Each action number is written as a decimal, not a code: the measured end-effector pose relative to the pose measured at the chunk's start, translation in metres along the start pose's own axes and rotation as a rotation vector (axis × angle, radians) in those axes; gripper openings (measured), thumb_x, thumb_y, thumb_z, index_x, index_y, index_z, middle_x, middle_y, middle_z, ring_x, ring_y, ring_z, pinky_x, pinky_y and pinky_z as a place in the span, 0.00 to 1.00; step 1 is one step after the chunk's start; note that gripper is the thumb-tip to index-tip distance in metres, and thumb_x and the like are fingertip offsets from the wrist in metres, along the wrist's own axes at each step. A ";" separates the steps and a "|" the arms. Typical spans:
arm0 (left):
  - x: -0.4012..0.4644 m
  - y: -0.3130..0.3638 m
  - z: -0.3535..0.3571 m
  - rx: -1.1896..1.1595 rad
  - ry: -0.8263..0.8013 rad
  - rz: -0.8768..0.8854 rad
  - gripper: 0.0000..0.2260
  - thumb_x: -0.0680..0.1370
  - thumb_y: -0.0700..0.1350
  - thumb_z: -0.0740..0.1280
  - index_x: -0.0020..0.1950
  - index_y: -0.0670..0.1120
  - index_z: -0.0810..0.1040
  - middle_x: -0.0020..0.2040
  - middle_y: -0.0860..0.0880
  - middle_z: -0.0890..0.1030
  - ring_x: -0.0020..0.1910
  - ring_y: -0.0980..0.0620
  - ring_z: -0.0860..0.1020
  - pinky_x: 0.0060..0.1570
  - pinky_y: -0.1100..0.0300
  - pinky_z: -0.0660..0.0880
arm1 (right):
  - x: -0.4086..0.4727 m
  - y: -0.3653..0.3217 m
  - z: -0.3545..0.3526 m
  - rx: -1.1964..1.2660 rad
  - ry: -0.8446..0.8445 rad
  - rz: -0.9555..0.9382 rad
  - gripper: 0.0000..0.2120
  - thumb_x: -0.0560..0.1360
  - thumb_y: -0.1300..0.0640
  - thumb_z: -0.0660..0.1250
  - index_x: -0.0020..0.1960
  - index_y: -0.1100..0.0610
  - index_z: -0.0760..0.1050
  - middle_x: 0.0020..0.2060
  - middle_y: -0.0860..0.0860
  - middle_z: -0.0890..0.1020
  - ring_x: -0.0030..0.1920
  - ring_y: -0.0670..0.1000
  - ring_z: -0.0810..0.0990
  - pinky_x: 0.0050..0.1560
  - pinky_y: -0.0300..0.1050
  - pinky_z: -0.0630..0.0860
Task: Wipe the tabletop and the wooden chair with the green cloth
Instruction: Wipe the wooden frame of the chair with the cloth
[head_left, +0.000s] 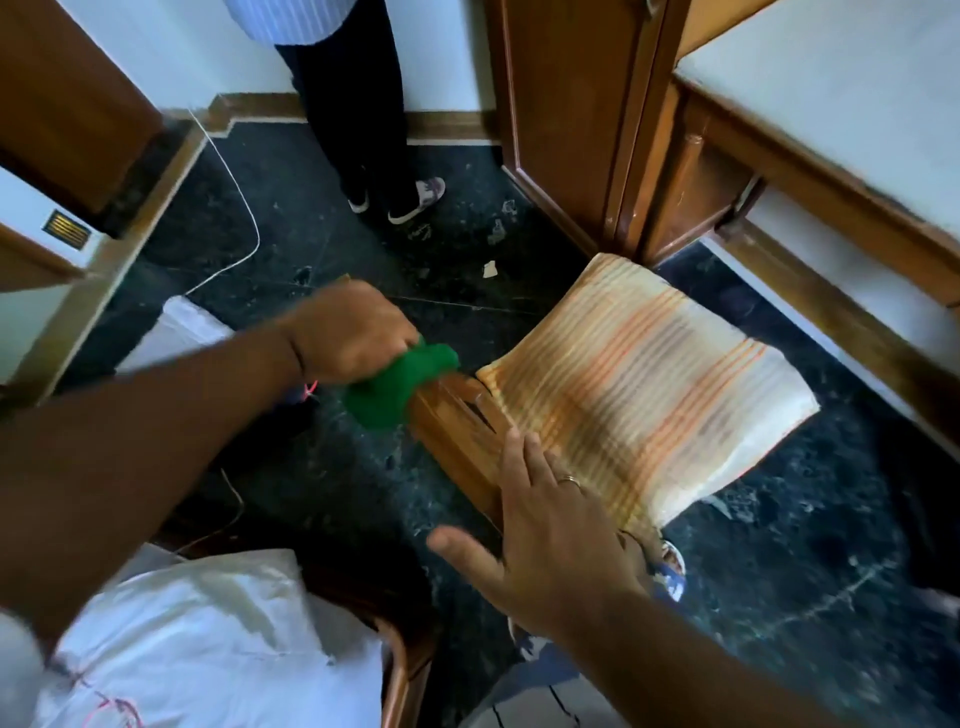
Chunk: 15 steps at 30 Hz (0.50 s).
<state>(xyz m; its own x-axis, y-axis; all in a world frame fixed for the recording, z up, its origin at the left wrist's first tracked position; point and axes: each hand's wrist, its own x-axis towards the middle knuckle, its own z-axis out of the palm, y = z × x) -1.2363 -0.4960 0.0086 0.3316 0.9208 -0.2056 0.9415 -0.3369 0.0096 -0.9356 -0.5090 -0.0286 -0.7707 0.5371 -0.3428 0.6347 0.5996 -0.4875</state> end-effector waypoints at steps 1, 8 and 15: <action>0.003 -0.018 -0.009 0.004 -0.060 -0.070 0.26 0.77 0.54 0.51 0.50 0.41 0.85 0.45 0.42 0.86 0.41 0.39 0.84 0.45 0.45 0.80 | 0.002 -0.001 -0.002 -0.015 -0.017 -0.001 0.60 0.63 0.16 0.35 0.79 0.59 0.41 0.80 0.59 0.53 0.77 0.59 0.58 0.70 0.59 0.65; 0.013 0.033 0.009 -0.129 -0.207 0.067 0.30 0.79 0.63 0.46 0.52 0.47 0.82 0.46 0.49 0.85 0.46 0.46 0.82 0.47 0.50 0.75 | 0.004 0.001 -0.006 0.049 -0.109 0.014 0.64 0.60 0.14 0.45 0.78 0.59 0.37 0.80 0.58 0.53 0.78 0.58 0.56 0.70 0.57 0.67; 0.011 -0.033 -0.007 -0.108 -0.071 -0.069 0.25 0.76 0.56 0.55 0.53 0.42 0.86 0.46 0.43 0.87 0.43 0.41 0.86 0.46 0.46 0.80 | 0.006 0.003 -0.003 0.070 -0.138 0.012 0.65 0.59 0.14 0.45 0.78 0.59 0.36 0.80 0.58 0.53 0.77 0.60 0.59 0.70 0.57 0.68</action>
<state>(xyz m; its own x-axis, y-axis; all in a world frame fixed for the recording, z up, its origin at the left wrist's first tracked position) -1.2634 -0.4737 0.0127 0.2648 0.9234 -0.2779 0.9641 -0.2471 0.0975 -0.9385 -0.5021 -0.0298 -0.7665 0.4545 -0.4538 0.6423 0.5480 -0.5359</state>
